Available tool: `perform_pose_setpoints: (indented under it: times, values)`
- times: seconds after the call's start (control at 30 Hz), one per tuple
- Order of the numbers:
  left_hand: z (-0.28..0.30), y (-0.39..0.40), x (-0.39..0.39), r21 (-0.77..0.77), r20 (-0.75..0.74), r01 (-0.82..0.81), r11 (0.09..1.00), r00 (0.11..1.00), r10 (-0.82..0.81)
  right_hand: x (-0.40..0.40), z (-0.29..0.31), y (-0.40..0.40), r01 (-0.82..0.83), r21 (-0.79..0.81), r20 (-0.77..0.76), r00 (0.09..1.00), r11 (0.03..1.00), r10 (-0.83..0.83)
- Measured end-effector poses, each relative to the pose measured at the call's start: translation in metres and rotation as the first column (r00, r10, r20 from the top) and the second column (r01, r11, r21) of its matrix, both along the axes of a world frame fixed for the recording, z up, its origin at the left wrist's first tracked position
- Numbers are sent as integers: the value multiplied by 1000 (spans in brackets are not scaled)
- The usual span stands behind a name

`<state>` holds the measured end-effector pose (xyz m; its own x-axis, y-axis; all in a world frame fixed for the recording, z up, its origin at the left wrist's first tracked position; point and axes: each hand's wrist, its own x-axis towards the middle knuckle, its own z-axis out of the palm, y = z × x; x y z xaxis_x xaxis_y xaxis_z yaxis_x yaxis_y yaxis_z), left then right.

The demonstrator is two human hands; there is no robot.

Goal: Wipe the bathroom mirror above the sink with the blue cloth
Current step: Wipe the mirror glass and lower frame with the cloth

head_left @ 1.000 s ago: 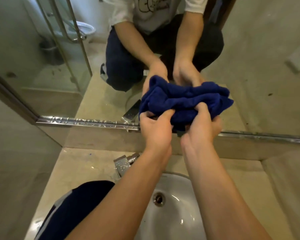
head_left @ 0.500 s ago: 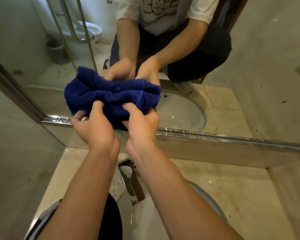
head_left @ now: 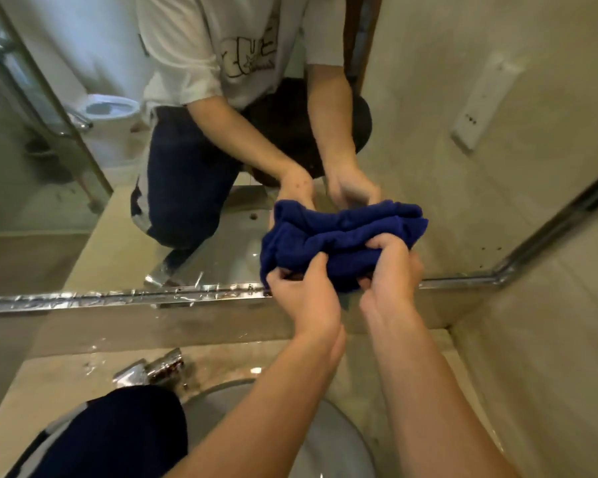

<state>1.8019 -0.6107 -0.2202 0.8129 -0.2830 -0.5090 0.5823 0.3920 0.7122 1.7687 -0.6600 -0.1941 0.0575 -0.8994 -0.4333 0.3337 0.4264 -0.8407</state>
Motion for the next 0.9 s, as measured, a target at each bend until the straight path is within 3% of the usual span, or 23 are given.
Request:
perform_pose_setpoints:
  times: [0.3, 0.5, 0.63, 0.77, 0.9]
  values:
    - [-3, -11, -12, 33, 27, 66, 997, 997, -67, 3, -10, -12, 140, -39, -57, 988, 989, -143]
    - [15, -28, -37, 24, 2, 83, 996, 997, -83, -27, -3, -35, -17, -29, -85, 996, 999, 15]
    - [17, -67, -70, 36, -8, 194, 980, 981, -194, -61, 6, -76, 153, -75, -28, 987, 985, -155]
    - [27, -122, -110, 8, -36, 317, 948, 948, -317, -99, 5, -127, 392, -79, 6, 920, 917, -393]
    - [30, -149, -133, 108, -96, 426, 898, 904, -417, -124, -2, -143, 430, -53, 69, 902, 901, -426]
